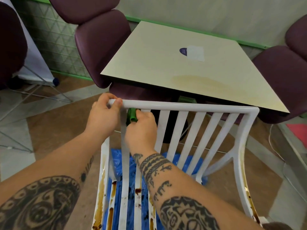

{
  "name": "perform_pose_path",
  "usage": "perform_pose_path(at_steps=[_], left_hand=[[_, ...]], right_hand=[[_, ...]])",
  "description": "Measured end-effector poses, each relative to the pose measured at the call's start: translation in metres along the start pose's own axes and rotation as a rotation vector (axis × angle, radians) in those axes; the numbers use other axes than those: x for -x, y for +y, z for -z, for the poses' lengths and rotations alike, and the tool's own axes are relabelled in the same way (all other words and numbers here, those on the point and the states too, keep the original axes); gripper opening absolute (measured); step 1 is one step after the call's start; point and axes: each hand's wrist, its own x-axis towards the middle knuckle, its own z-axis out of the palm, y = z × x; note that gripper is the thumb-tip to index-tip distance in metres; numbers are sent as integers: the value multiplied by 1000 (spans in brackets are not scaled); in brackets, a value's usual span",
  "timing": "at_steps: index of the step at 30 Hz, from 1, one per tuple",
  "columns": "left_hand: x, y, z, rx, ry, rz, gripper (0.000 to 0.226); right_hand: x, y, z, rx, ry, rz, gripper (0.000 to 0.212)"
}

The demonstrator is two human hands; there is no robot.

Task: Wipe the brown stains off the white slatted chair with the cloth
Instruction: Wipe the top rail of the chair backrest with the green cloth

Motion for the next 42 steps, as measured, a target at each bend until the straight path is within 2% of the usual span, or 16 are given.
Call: perform_pose_path(at_steps=[3,7,11,15,17,20,21,23,25,26,30,37,42], left_hand=[[1,1,1,10,5,16,16],[0,2,-1,-9,18,15,21],[-1,0,0,-10,21,24,18],[-3,-1,-1,-9,3,22,22],[-3,0,-1,-7,-4,25,24],[-1,0,0,-10,-9,36,22],[0,1,0,-6,-8,36,21],[1,2,1,3,-9,34,20],[1,2,0,7,-4,33,21],[1,2,-1,7,0,34,21],[1,1,-4,-15,30,23,18],[2,1,-6,-17,71,-16,11],[3,-1,-9,13,92,-21,13]], right_hand=[[17,5,4,-130,38,30,44],[26,19,15,-188,142,92,43],[20,31,14,12,142,391,45],[-4,65,15,177,137,356,45],[-3,77,18,236,55,383,42],[6,86,22,424,-220,322,42],[10,90,25,434,-246,301,44],[14,90,32,333,-118,263,47],[10,88,36,226,66,326,51],[6,88,34,237,94,382,52],[-7,100,20,403,-40,527,50],[10,146,5,582,-216,530,52],[10,132,3,447,-36,555,49]])
